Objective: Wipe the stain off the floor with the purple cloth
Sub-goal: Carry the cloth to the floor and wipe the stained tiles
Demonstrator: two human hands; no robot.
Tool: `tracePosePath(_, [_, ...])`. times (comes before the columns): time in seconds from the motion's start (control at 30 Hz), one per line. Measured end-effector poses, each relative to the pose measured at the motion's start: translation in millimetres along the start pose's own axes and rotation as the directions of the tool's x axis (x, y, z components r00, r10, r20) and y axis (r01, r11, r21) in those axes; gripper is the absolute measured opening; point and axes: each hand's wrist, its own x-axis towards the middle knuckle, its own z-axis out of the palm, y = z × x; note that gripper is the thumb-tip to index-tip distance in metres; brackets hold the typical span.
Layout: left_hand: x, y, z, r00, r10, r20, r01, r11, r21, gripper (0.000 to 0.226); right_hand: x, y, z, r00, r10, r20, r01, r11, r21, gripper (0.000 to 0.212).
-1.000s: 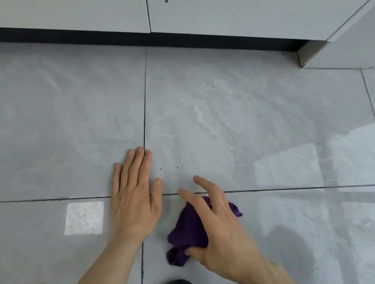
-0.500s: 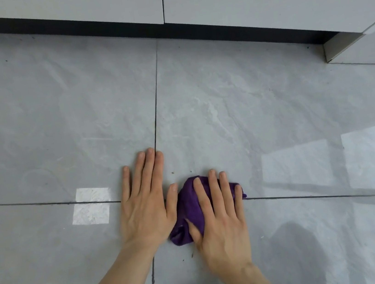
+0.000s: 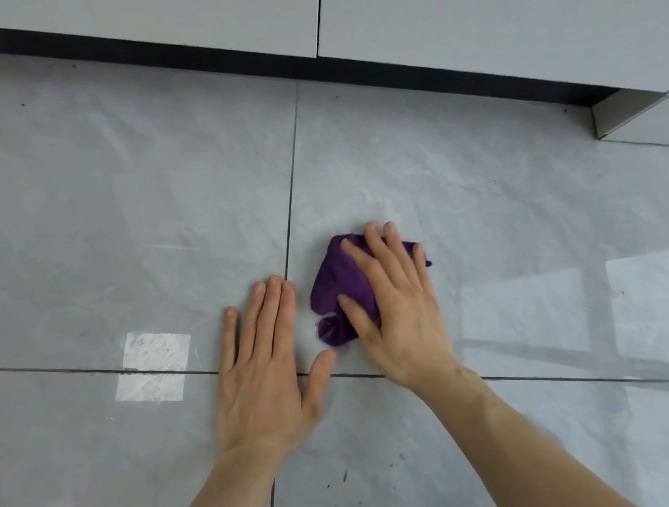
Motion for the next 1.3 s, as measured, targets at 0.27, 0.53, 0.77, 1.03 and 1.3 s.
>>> tracePosePath(0.27, [0.9, -0.4, -4.4, 1.000, -0.016, -0.008, 0.016, 0.996, -0.089, 0.088, -39.2, -28.3, 31.4, 0.987, -0.133, 0.095, 0.153, 0.956, -0.252, 0.066])
tracePosePath(0.53, [0.7, -0.1, -0.4, 0.999, -0.014, 0.032, 0.011, 0.995, 0.098, 0.083, -70.9, 12.3, 6.7, 0.998, 0.067, 0.004, -0.063, 0.947, -0.316, 0.065])
tracePosePath(0.77, [0.8, 1.9, 1.7, 0.999, -0.029, 0.017, 0.028, 0.995, 0.094, 0.074, -117.6, 20.8, -10.4, 0.962, 0.260, -0.085, -0.270, 0.951, -0.151, 0.060])
tracePosePath(1.03, [0.1, 0.8, 2.1, 1.000, -0.021, -0.002, 0.021, 0.996, 0.083, 0.078, -181.7, -43.1, 34.8, 0.988, -0.088, 0.129, 0.110, 0.979, -0.174, 0.070])
tracePosePath(1.3, [-0.1, -2.1, 4.4, 1.000, -0.018, -0.018, 0.019, 0.997, 0.069, 0.077, -160.3, 12.4, 12.5, 0.982, -0.110, 0.157, 0.149, 0.951, -0.270, 0.079])
